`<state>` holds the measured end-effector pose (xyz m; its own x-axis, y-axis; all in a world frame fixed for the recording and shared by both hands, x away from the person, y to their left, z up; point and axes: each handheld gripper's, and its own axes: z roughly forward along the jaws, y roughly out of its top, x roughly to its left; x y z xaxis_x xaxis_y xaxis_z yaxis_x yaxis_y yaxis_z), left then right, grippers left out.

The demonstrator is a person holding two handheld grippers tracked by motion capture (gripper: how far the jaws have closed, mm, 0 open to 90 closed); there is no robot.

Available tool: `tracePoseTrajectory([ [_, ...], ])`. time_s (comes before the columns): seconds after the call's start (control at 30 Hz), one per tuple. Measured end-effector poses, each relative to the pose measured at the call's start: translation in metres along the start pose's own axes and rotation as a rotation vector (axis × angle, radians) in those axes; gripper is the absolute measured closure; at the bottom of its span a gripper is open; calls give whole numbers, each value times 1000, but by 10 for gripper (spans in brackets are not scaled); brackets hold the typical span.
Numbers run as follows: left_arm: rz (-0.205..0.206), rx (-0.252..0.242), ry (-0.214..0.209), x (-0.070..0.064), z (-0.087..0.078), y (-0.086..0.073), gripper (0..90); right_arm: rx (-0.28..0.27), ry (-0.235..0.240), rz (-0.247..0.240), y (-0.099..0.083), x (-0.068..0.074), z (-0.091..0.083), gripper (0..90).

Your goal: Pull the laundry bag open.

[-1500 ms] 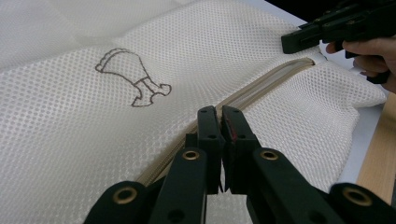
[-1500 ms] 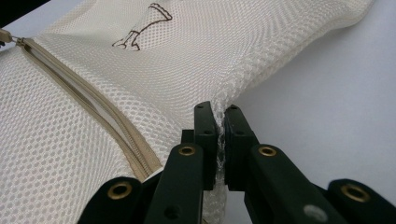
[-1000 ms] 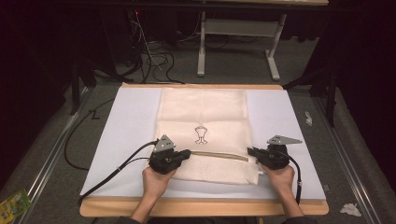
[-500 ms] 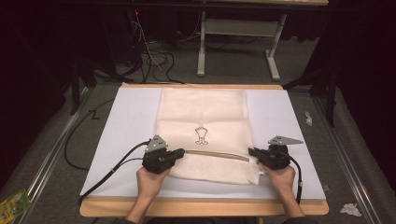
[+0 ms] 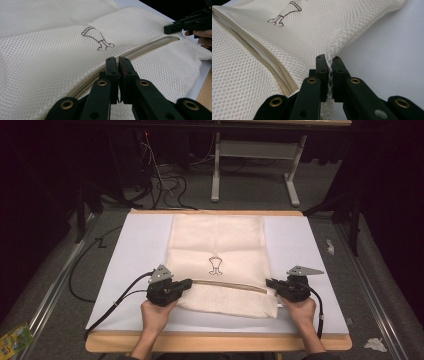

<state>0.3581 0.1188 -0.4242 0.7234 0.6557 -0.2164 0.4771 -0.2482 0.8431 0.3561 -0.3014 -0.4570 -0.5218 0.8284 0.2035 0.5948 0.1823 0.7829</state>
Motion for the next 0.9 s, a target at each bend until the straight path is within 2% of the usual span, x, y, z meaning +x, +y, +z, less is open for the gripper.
tracePoseTrajectory([
  [0.57, -26, -37, 23, 10, -14, 0, 872, -2, -7, 5, 0, -2, -2, 873],
  [0.87, -33, -40, 20, 11, -15, -1, 872, -2, -8, 1, 0, -2, -2, 873],
  [0.9, -27, -42, 31, 12, -16, -1, 872, -3, -6, 6, 0, -1, -2, 873],
])
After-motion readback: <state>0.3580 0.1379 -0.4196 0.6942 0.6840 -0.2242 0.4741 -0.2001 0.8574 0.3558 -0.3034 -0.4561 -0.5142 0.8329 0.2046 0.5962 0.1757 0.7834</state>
